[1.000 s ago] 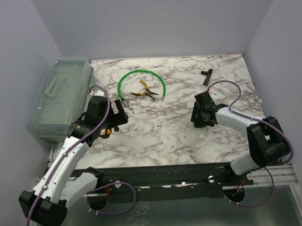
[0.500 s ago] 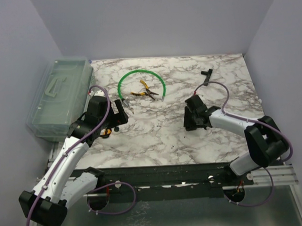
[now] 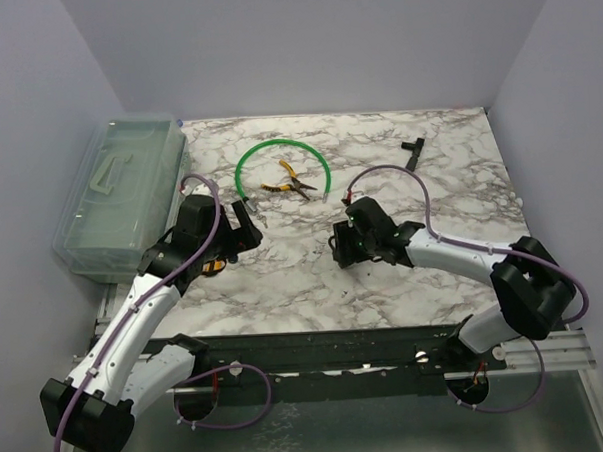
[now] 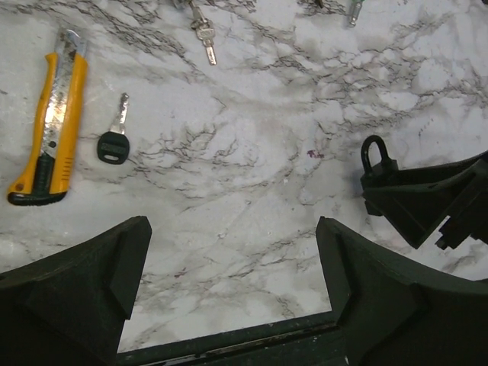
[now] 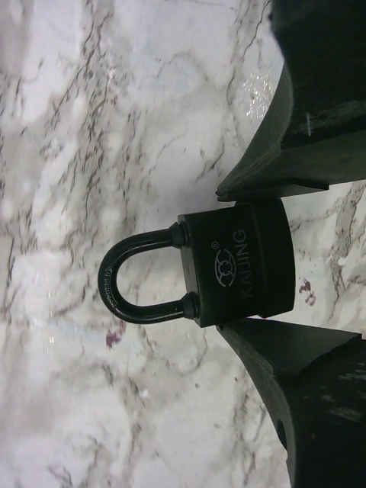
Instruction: Unlock with the key
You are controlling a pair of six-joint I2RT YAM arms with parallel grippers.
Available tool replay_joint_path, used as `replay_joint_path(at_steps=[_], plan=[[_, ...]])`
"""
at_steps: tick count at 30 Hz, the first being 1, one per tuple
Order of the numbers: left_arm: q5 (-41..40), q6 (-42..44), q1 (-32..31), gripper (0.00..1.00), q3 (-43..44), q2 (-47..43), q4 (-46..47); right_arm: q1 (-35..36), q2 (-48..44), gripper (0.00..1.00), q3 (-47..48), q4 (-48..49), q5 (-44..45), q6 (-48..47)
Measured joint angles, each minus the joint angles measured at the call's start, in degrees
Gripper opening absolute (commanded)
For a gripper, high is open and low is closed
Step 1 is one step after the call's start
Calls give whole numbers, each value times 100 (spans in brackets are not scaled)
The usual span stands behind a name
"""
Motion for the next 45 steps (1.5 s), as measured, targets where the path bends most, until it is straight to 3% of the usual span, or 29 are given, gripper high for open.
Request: replay_joint_path(at_steps=[14, 24, 33, 45], plan=[[2114, -1228, 0, 90, -1156, 409, 2258, 273, -1248, 46, 0, 750, -1462, -579], [3082, -1652, -114, 74, -1204, 986, 3849, 527, -1360, 46, 0, 841, -1991, -804], [3462, -1661, -339, 53, -1204, 1469, 4304, 654, -1360, 46, 2, 841, -2090, -918], [4151, -1766, -450, 35, -1204, 1847, 4719, 688, -1360, 46, 2, 1014, -2103, -1021]])
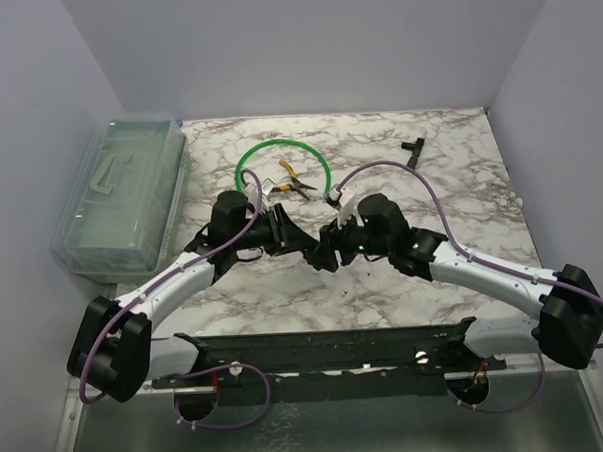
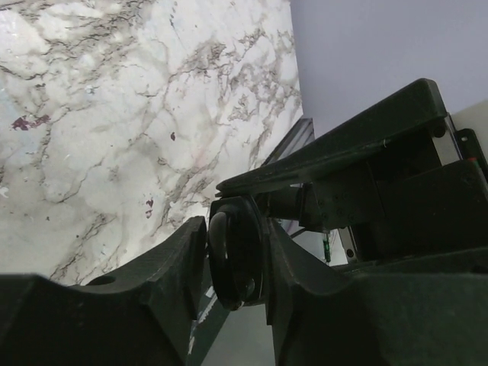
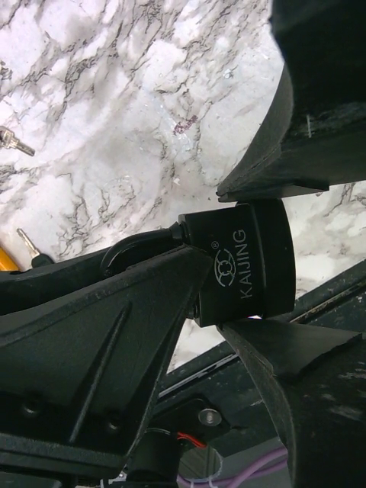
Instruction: Unlock with the key
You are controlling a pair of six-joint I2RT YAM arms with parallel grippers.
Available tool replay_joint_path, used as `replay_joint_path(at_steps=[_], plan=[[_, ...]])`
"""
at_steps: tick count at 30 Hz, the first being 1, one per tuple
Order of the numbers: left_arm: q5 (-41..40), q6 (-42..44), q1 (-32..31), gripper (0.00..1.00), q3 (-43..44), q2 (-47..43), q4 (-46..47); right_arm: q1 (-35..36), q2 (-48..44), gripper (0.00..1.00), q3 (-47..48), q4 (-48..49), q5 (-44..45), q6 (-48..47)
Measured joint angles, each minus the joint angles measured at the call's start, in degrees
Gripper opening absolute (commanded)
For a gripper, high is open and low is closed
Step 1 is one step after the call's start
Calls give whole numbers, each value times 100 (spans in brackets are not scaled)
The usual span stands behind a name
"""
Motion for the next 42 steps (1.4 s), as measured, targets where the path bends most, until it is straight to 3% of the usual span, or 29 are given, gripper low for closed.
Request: replay_joint_path(at_steps=[4, 7, 8, 12, 14, 23, 30, 37, 42], plan=[[149, -50, 7, 25, 0, 15, 114, 2, 0, 46, 0, 55, 0, -46], [166, -81, 13, 0, 0, 15, 142, 2, 0, 48, -2, 57, 0, -83], [173, -90, 15, 0, 0, 15, 155, 2, 0, 52, 0, 61, -2, -87], [184, -125, 28, 0, 0, 15, 192, 2, -4, 93, -2, 122, 37, -13], [188, -129, 13, 0, -9, 0, 197, 2, -42, 100, -2, 374, 153, 105], [87, -35, 0, 0, -15, -636, 208, -199, -599, 100, -2, 883, 151, 907], [118, 151, 4, 0, 243, -868, 240, -933, -909, 97, -168, 1176, -1016, 1582], [323, 258, 13, 0, 422, -1237, 337, -955, -970, 88, -166, 1377, -2216, 1862], [527, 240, 11, 0, 490, -1475, 505, -955, -949, 77, -166, 1567, -2682, 2037]])
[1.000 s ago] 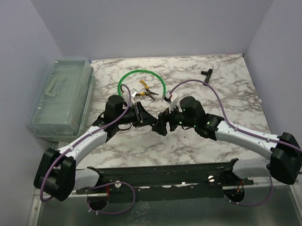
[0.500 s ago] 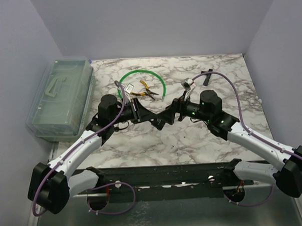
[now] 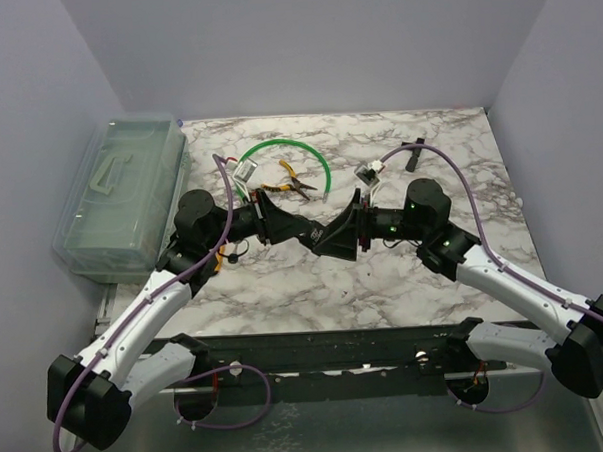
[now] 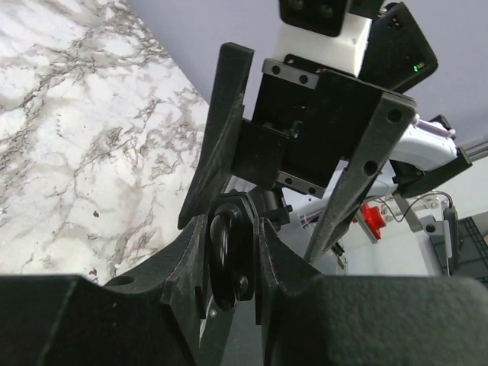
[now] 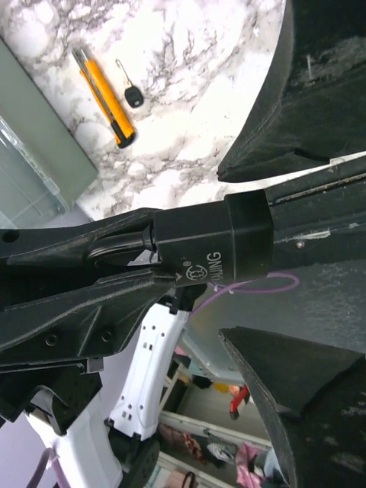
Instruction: Unlock with the key
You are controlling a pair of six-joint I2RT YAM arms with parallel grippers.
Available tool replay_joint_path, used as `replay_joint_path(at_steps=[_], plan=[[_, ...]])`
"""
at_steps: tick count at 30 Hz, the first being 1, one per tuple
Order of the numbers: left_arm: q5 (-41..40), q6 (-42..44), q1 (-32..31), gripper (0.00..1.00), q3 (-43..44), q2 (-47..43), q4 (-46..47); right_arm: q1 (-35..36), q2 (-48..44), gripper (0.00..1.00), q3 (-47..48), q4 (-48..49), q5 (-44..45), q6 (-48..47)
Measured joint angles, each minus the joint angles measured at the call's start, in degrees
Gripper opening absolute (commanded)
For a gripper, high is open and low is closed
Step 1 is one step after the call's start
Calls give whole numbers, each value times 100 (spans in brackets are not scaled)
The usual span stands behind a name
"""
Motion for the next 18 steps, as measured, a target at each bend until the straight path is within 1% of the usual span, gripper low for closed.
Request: replay_joint_path(at_steps=[4, 7, 9, 13, 14, 15, 17, 18], plan=[[116, -11, 0, 0, 0, -94, 94, 0, 59, 64, 2, 146, -192, 98], [153, -24, 0, 0, 0, -96, 153, 0, 142, 52, 4, 286, -313, 186], [160, -31, 0, 0, 0, -96, 162, 0, 201, 42, 4, 372, -376, 247], [177, -44, 7, 0, 0, -96, 289, -31, 299, 16, 4, 461, -483, 372], [177, -46, 7, 5, 0, -96, 304, -31, 313, 11, 4, 470, -498, 393], [184, -46, 13, 18, 0, -96, 313, -33, 317, 6, 4, 472, -507, 411], [179, -42, 17, 62, 0, -96, 321, -33, 321, 1, 22, 461, -503, 439], [173, -4, 24, 77, 0, -96, 317, -33, 326, 1, 50, 422, -481, 442]])
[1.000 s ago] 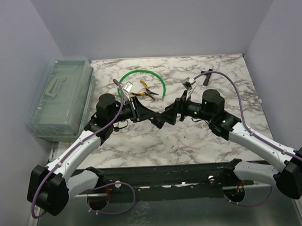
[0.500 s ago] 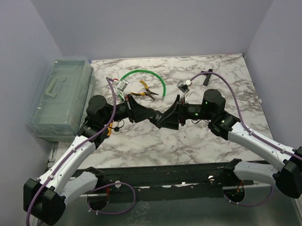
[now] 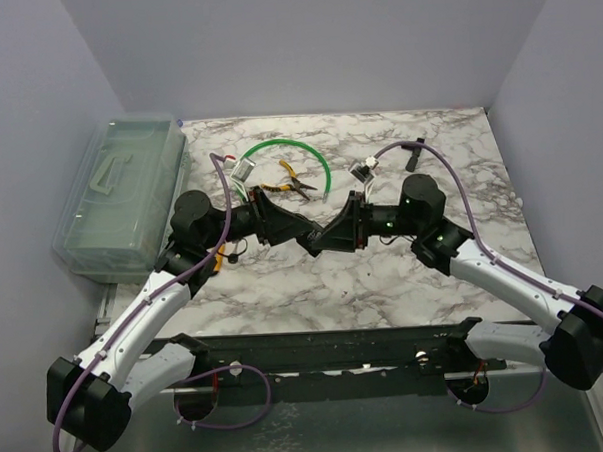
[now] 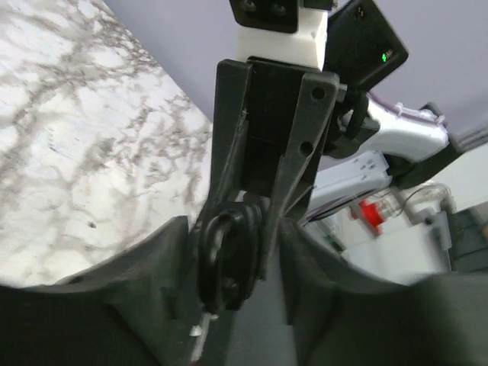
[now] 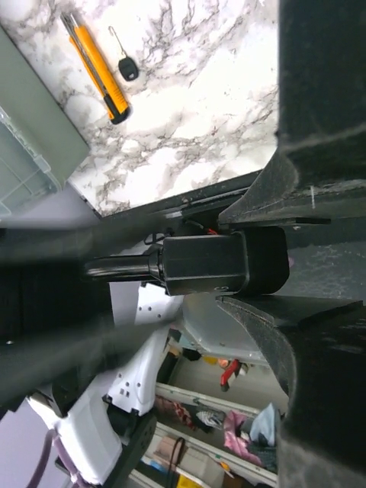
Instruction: Unlock with the key
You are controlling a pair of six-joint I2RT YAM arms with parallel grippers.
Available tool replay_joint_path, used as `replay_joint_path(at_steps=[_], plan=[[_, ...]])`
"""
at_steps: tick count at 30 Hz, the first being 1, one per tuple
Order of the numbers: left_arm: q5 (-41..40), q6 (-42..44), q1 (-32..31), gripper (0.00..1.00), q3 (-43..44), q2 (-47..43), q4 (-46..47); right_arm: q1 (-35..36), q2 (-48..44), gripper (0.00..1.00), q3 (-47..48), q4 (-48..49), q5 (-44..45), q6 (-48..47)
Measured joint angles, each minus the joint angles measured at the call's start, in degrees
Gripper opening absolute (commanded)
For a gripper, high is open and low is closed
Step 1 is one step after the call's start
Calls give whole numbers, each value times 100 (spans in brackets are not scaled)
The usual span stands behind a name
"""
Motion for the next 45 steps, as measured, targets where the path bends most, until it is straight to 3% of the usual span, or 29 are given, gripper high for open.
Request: replay_joint_path(at_steps=[1, 3, 10, 17, 27, 34, 41, 45], plan=[[-26, 33, 0, 87, 0, 0, -20, 0, 11, 0, 46, -66, 50, -4], [-195, 144, 4, 98, 52, -4, -262, 2, 42, 1, 197, -424, 315, -24], [-1521, 748, 35, 99, 503, -138, -2022, 24, 490, 0, 1316, -2730, 2514, -22], [-3379, 1342, 50, 99, 1182, -201, -3834, -13, 997, 1, 1399, -3821, 3978, 162], [-5082, 2009, 52, 98, 1073, -562, -4983, -13, 2216, 1, 1104, -2938, 3499, 769], [-5401, 2135, 52, 98, 929, -407, -5121, -13, 3108, 1, 922, -1580, 2769, 1102], [-5480, 2210, 52, 98, 929, -387, -5147, -13, 3869, 1, 933, -907, 2465, 1375], [-5493, 2238, 52, 98, 929, -337, -5149, -13, 4142, 9, 949, -855, 2391, 1521]])
